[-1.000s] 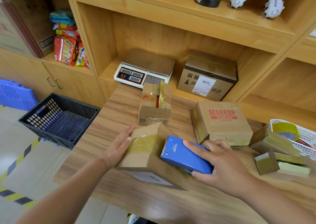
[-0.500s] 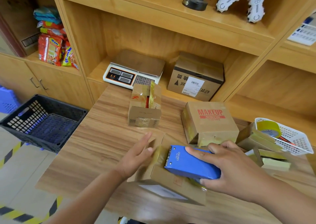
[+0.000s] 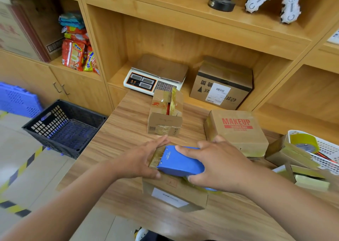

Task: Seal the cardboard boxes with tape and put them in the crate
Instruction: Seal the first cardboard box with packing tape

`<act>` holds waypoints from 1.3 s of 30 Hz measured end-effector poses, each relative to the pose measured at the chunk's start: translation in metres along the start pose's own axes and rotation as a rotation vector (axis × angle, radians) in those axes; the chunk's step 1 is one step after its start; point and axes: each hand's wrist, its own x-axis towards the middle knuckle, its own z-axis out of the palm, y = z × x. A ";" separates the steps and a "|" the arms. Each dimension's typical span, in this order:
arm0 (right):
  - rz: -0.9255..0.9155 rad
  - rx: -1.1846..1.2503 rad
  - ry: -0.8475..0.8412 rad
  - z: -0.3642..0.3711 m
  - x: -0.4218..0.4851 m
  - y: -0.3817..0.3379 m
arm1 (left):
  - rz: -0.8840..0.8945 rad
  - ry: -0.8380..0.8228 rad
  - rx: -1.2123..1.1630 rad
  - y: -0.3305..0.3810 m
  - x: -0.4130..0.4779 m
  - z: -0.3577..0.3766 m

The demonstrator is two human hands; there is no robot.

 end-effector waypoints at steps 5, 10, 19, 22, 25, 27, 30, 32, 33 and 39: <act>-0.005 0.044 -0.033 0.001 -0.006 0.010 | 0.001 0.006 0.024 0.001 0.003 0.000; -0.029 0.071 -0.013 0.004 -0.024 0.028 | 0.001 0.006 0.019 0.002 0.002 0.000; 0.041 0.096 -0.031 0.013 -0.092 0.077 | -0.007 -0.025 0.015 0.010 0.002 0.000; 0.062 0.111 -0.030 0.019 -0.109 0.087 | -0.017 -0.040 0.018 0.013 0.000 0.001; 0.094 0.149 -0.016 0.020 -0.129 0.100 | -0.044 -0.041 0.028 0.017 -0.001 0.001; 0.104 0.148 -0.005 0.022 -0.142 0.110 | -0.055 -0.037 0.035 0.020 -0.001 0.000; 0.130 0.164 -0.011 0.026 -0.160 0.122 | -0.057 -0.044 0.032 0.027 -0.001 0.001; 0.136 0.161 -0.028 0.031 -0.165 0.126 | -0.067 -0.045 0.048 0.030 -0.001 0.000; 0.134 0.149 -0.033 0.034 -0.166 0.127 | -0.079 -0.046 0.064 0.032 -0.001 0.000; 0.141 0.108 0.014 0.048 -0.162 0.131 | -0.214 -0.010 0.316 0.057 0.002 -0.002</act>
